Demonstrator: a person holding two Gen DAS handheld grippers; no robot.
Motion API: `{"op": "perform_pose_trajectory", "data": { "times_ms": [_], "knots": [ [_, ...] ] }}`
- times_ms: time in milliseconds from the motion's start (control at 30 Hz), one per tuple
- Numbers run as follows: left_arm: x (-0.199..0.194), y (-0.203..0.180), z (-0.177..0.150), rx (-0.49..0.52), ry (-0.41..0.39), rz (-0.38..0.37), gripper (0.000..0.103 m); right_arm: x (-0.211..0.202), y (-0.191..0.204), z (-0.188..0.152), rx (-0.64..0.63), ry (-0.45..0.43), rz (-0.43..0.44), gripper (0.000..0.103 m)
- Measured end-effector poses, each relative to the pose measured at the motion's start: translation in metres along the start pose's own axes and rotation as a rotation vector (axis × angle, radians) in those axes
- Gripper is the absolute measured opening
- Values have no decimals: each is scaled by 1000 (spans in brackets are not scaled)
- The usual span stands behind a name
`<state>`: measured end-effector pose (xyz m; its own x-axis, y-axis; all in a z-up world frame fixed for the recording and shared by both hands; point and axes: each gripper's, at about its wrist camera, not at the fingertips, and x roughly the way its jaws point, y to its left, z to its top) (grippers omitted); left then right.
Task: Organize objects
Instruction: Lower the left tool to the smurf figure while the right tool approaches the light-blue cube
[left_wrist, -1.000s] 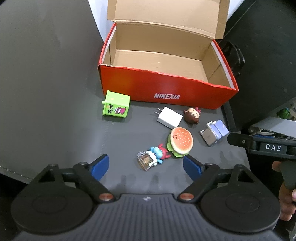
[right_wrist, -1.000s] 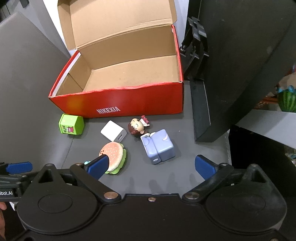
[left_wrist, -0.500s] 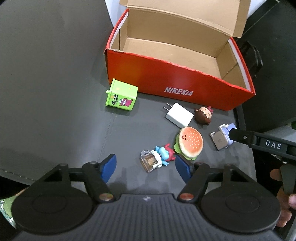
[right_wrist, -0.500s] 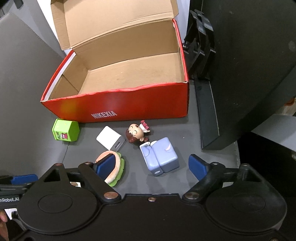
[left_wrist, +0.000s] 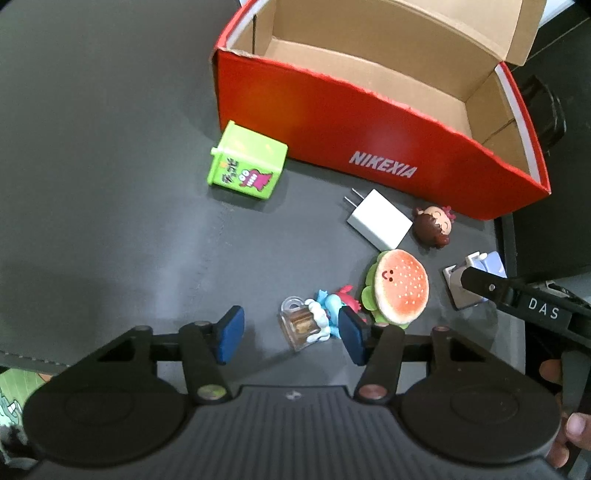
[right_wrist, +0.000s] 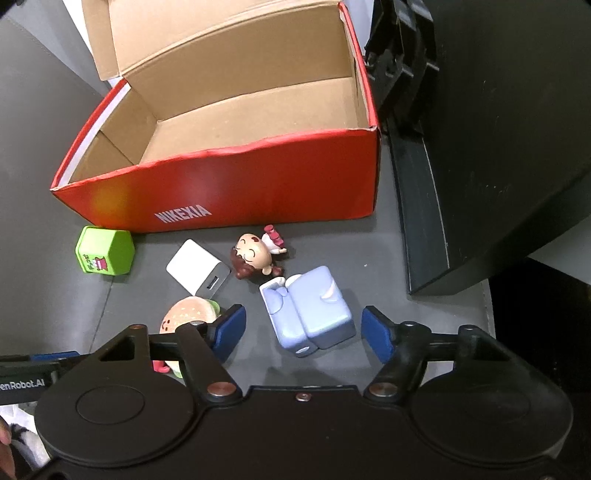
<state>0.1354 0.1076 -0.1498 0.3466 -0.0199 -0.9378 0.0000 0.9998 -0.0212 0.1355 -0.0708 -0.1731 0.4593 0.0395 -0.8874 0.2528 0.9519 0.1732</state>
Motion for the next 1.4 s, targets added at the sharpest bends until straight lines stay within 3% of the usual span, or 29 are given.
{"op": "perform_pose_trajectory", "data": {
  "times_ms": [133, 300, 567, 933, 1033, 1267, 1400],
  "knots": [
    [8, -5, -1, 19, 8, 25, 54, 3, 1, -1, -7, 5, -7, 66],
    [17, -5, -3, 24, 34, 36, 53, 9, 0, 0, -3, 13, -21, 55],
    [18, 6, -2, 10, 33, 83, 43, 8, -3, 0, 20, 4, -10, 55],
    [15, 12, 5, 16, -1, 140, 43, 6, -8, 0, 60, 1, -1, 53],
    [11, 11, 6, 8, -4, 121, 43, 5, -11, 0, 77, -1, 5, 53],
    [7, -4, 8, 83, 14, 42, 51, 8, -6, -1, 56, 7, -7, 55],
    [13, -15, 7, 143, 17, 49, 61, 11, -4, -1, 57, 20, -5, 59]
  ]
}}
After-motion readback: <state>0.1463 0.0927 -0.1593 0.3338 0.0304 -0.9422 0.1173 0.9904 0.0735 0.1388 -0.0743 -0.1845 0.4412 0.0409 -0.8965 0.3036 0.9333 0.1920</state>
